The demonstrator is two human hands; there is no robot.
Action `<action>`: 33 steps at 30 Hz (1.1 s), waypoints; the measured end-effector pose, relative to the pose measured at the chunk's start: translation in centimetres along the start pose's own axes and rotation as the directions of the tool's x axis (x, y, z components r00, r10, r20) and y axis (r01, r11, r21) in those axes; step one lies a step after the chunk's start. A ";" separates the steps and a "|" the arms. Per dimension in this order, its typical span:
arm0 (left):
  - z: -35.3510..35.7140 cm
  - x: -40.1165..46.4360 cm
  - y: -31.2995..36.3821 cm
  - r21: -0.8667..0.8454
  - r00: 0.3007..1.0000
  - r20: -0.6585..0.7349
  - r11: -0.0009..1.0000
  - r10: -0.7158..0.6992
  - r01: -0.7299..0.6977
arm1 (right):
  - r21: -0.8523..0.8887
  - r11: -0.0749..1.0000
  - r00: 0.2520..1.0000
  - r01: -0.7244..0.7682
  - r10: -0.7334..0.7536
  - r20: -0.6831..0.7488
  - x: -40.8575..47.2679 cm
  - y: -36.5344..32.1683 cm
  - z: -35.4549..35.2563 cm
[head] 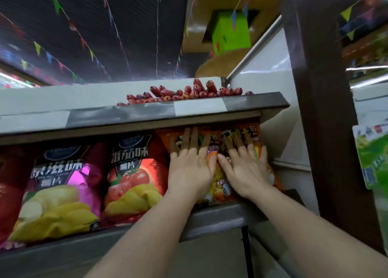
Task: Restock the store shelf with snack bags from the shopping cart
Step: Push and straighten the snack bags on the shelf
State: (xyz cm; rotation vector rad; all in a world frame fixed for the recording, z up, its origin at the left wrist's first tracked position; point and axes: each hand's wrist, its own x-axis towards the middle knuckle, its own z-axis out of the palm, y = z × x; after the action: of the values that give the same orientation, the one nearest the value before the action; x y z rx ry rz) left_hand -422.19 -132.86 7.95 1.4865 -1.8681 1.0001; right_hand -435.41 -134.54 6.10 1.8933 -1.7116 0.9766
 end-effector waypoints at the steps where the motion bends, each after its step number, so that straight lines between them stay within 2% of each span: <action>1: -0.5 -0.3 0.2 -0.017 0.999 0.052 1.000 -0.005 0.006 | 0.002 1.000 1.000 0.000 0.000 0.018 -0.1 0.0 -0.2; 3: -0.8 -0.2 0.1 -0.004 0.995 0.095 1.000 -0.008 0.009 | 0.029 1.000 0.999 -0.002 0.001 0.048 -0.2 0.1 -0.5; 7: -0.4 -0.1 0.1 0.019 0.997 0.079 1.000 0.010 -0.012 | 0.032 0.999 0.998 0.001 -0.003 0.063 -0.1 0.3 -0.8; 10: 1.0 -0.1 -0.3 0.058 0.999 -0.031 0.998 0.032 -0.030 | 0.011 1.000 0.999 0.026 -0.026 0.029 -0.4 0.5 -0.1; 12: 0.9 0.1 -0.2 -0.004 0.999 -0.024 1.000 0.030 -0.030 | -0.013 0.999 0.999 0.031 -0.031 0.019 -0.5 0.5 0.1; 15: -0.8 -0.2 0.0 -0.074 0.992 0.125 0.997 0.010 -0.001 | 0.021 1.000 0.993 0.018 -0.020 0.116 -0.3 0.4 -0.9; 18: -2.3 0.1 -0.9 -0.260 0.975 0.220 0.965 0.021 0.038 | 0.085 0.996 0.980 -0.016 -0.001 0.201 0.1 0.3 -2.8; 20: -3.5 -0.6 -1.7 -0.268 0.990 0.140 0.963 0.008 0.030 | 0.106 0.993 0.987 -0.046 0.029 0.155 0.0 -0.3 -3.8; 23: -4.4 -2.8 -4.0 -0.206 0.996 0.075 0.976 -0.057 0.071 | 0.112 0.994 1.000 -0.019 0.018 0.013 -1.2 -2.5 -4.3; 25: -4.6 -4.3 -6.1 -0.131 0.994 0.046 0.986 -0.102 0.107 | 0.099 0.993 0.997 0.068 -0.066 -0.027 -2.4 -4.9 -4.4; 29: -5.5 -6.6 -9.9 0.011 0.978 0.090 0.982 -0.189 0.189 | 0.106 0.965 0.970 0.242 -0.241 -0.016 -3.6 -10.3 -3.7; 33: -5.6 -8.2 -13.2 0.134 0.962 0.136 0.967 -0.237 0.219 | 0.089 0.948 0.950 0.306 -0.310 0.028 -3.4 -14.1 -2.6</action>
State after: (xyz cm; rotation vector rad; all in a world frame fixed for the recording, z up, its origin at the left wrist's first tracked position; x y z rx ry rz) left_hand -407.62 -125.16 7.49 1.8467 -1.7121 0.9237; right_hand -422.23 -128.04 7.60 2.1665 -1.3560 0.9024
